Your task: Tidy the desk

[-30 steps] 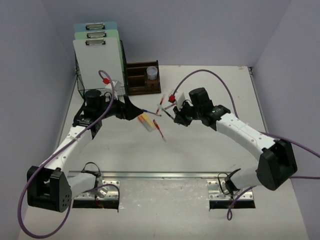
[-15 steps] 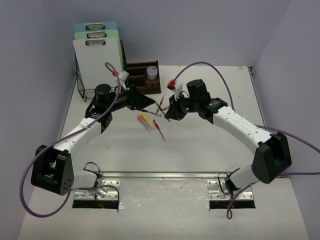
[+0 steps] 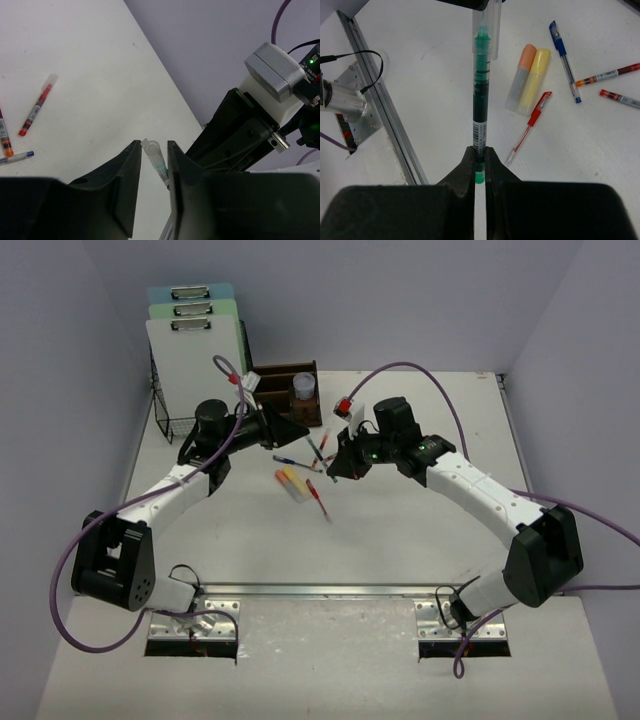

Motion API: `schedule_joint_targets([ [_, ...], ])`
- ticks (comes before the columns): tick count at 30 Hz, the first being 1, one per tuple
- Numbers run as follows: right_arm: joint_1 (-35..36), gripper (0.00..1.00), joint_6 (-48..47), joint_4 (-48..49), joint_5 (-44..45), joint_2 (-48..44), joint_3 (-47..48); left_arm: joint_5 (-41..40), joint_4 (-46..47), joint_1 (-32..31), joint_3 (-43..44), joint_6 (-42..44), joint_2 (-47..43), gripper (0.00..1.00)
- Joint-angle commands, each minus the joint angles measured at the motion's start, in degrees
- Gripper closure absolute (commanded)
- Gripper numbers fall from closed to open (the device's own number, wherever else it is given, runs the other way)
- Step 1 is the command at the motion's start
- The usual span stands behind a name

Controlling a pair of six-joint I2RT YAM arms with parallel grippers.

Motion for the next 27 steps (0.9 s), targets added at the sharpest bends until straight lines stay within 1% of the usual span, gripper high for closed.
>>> schedule_joint_targets([
  [1,0.06,1.00,0.50,2.11,-1.34,0.43,2.76,1.21,4.19,-0.53,2.61,-0.86,0.11,0.84],
  [3,0.13,1.00,0.32,1.85,-2.16,0.72,3.13,1.46,4.01,-0.55,2.61,-0.84,0.20,0.94],
  [4,0.13,1.00,0.32,1.85,-2.17,0.72,3.21,1.45,3.83,-0.55,2.69,-0.75,0.29,0.98],
  [5,0.05,1.00,0.32,1.93,-2.25,0.72,3.21,1.29,3.42,-0.55,2.69,-0.42,0.29,1.00],
  [7,0.13,1.00,0.24,1.85,-2.18,0.64,3.05,1.11,2.98,-0.46,2.86,0.01,0.37,1.00],
  [8,0.13,0.96,0.23,1.85,-1.85,0.63,2.96,0.95,2.48,-0.54,3.03,0.52,0.37,1.00],
  [9,0.13,0.86,0.47,1.69,-1.50,0.63,2.95,0.93,2.12,-0.55,3.36,1.04,0.37,1.00],
  [10,0.13,0.68,0.50,1.60,-1.47,0.56,2.80,0.78,1.42,-0.55,3.84,1.75,0.37,1.00],
  [11,0.13,0.35,0.70,1.17,0.99,0.41,2.84,-0.13,-1.44,-0.55,5.56,4.61,0.31,1.00],
  [12,-0.02,0.14,0.56,0.71,2.18,0.12,2.86,-1.83,-4.76,-0.55,6.83,6.88,0.09,1.00],
  [13,-0.13,0.03,0.30,0.29,2.87,-0.18,2.86,-3.59,-6.68,-0.55,8.03,9.13,-0.17,1.00],
  [14,-0.36,0.01,-0.15,0.01,3.81,-0.50,2.72,-6.26,-8.19,-0.55,9.99,12.95,-0.36,1.00],
  [16,-1.45,0.01,-1.53,-0.35,6.38,-1.30,2.07,-14.56,-15.13,-0.55,15.45,23.76,-0.49,1.00],
  [17,-1.89,0.01,-2.06,-0.44,7.79,-1.56,1.81,-17.89,-16.99,-0.55,17.37,27.03,-0.06,1.00],
  [19,-2.58,0.01,-4.53,-0.35,15.53,-2.01,0.74,-26.59,-19.75,-0.55,21.24,35.95,0.99,1.00],
  [20,-2.59,0.01,-5.32,-0.28,17.84,-2.15,0.31,-28.70,-19.28,-0.55,21.97,40.73,1.28,1.00],
  [23,-4.39,0.01,-10.70,0.43,22.35,-2.92,-2.15,-36.63,-15.38,-0.55,24.32,49.47,3.46,1.00],
  [27,-7.75,0.01,-14.23,-0.64,18.39,-3.63,-3.56,-39.44,-11.84,-0.55,26.57,53.84,7.75,1.00],
])
